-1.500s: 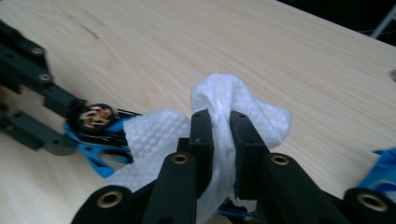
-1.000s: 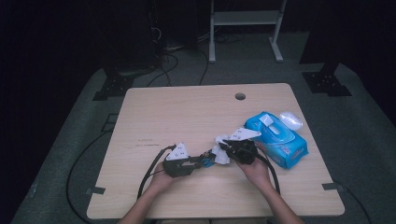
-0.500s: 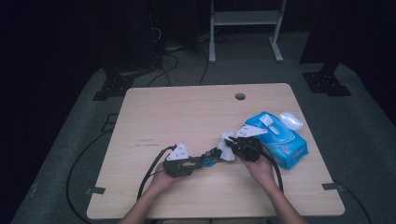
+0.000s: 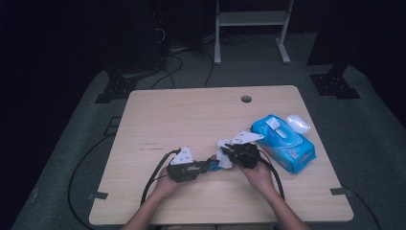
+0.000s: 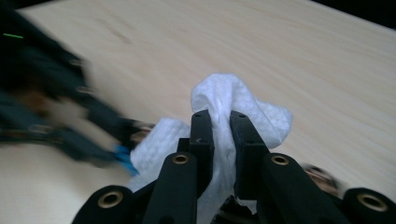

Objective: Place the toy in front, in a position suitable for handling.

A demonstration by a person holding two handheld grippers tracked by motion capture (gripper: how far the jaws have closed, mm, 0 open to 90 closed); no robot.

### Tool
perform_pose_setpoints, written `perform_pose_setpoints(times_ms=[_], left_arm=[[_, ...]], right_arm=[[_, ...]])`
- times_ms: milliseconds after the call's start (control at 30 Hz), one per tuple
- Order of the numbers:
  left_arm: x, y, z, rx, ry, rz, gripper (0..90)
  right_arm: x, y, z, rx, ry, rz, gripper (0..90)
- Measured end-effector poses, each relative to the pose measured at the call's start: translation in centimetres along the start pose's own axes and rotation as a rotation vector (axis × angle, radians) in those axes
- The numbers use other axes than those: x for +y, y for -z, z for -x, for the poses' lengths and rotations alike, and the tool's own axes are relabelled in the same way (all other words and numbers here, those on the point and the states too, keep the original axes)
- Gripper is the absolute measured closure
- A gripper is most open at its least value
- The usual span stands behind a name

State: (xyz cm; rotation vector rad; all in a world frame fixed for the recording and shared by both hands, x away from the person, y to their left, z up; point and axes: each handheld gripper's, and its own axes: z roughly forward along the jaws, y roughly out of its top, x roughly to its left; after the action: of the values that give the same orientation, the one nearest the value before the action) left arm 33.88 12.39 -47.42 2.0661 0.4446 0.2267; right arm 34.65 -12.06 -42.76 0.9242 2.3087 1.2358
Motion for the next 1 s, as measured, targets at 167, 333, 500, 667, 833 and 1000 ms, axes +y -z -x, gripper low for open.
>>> perform_pose_setpoints(times_ms=[167,333,500,667,833,1000], left_arm=[[0.0,0.0,0.1,0.000,-0.001,-0.003,74.2],[0.0,0.1,0.1,0.000,-0.012,-0.005,75.5],[0.1,-0.1,0.2,-0.002,-0.015,0.002,74.8],[0.8,-0.6,0.3,0.007,-0.009,0.015,67.0],[2.5,-2.3,-0.4,0.014,0.011,-0.020,47.5],[3.6,-4.3,-0.5,0.003,-0.003,-0.049,45.2]], right_arm=[[0.5,-0.7,-2.2,0.077,0.045,0.005,80.0],[0.4,-0.3,-0.6,0.054,0.028,-0.003,79.7],[-0.3,0.9,2.4,-0.061,-0.041,-0.010,79.9],[-0.7,1.0,3.1,-0.038,-0.095,0.003,80.2],[-0.6,0.9,2.7,-0.043,-0.078,0.000,80.2],[-0.7,0.9,2.7,-0.034,-0.083,0.004,80.2]])
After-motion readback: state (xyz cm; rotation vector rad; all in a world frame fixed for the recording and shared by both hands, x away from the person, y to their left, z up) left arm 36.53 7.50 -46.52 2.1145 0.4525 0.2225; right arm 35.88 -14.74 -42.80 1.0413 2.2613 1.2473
